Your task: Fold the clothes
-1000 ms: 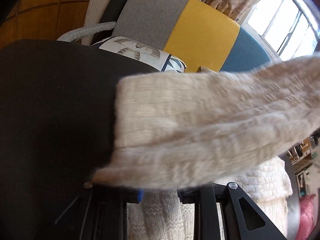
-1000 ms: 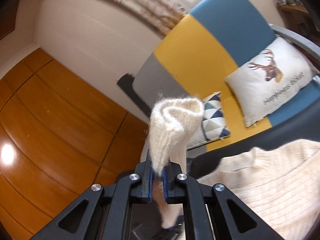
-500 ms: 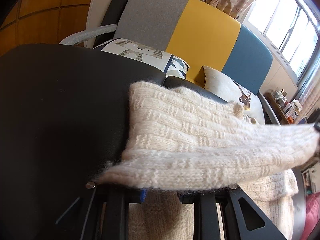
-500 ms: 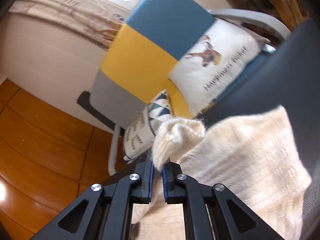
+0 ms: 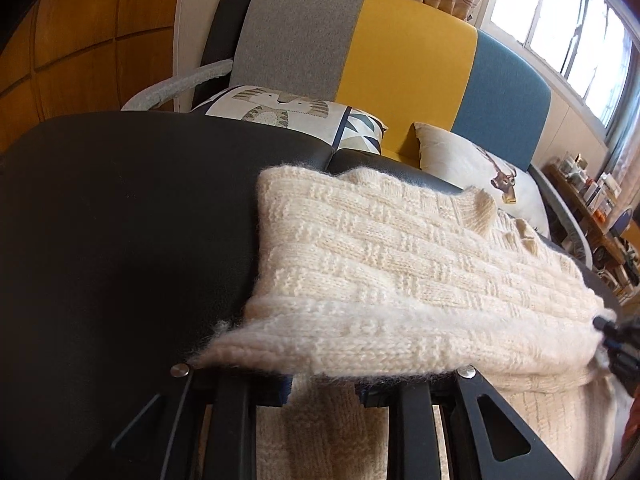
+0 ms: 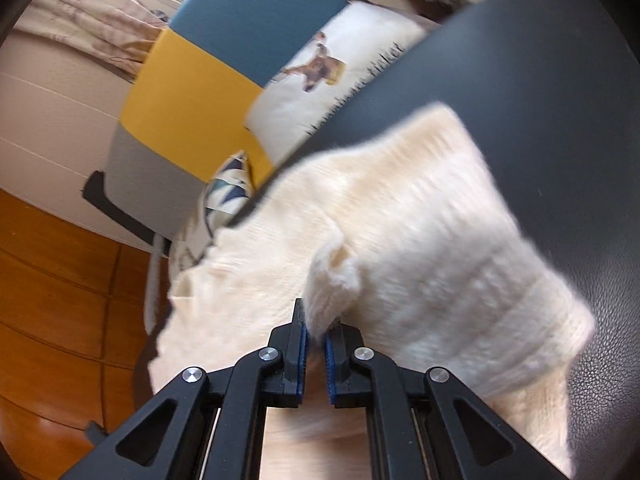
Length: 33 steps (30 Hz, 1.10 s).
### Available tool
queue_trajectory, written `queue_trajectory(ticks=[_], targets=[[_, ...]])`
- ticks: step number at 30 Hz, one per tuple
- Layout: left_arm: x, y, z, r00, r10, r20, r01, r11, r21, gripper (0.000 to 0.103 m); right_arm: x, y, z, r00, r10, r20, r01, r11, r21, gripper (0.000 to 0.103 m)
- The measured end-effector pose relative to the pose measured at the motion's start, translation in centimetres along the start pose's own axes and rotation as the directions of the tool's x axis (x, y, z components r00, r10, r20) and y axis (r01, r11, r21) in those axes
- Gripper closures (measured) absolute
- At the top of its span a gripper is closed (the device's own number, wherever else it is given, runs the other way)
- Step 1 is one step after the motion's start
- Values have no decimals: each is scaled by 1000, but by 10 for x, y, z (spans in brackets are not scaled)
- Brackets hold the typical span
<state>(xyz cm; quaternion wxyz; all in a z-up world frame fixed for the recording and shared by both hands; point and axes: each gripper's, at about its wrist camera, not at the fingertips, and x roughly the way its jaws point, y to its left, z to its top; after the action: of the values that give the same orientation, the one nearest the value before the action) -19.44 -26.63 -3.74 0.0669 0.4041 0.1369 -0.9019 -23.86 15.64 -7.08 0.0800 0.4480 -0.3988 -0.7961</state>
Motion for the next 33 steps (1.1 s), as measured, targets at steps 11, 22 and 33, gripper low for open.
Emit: queue_trajectory(ticks=[11, 22, 33], targets=[[-47, 35, -25, 984, -101, -148, 121, 983, 137, 78, 1, -11, -3, 999, 37, 18, -37, 999, 12, 99], [-70, -1, -7, 990, -140, -28, 142, 986, 90, 75, -19, 14, -2, 999, -32, -27, 28, 990, -140, 77], [-14, -51, 5, 999, 29, -43, -14, 946, 324, 68, -50, 68, -28, 975, -152, 160, 211, 854, -475, 77]])
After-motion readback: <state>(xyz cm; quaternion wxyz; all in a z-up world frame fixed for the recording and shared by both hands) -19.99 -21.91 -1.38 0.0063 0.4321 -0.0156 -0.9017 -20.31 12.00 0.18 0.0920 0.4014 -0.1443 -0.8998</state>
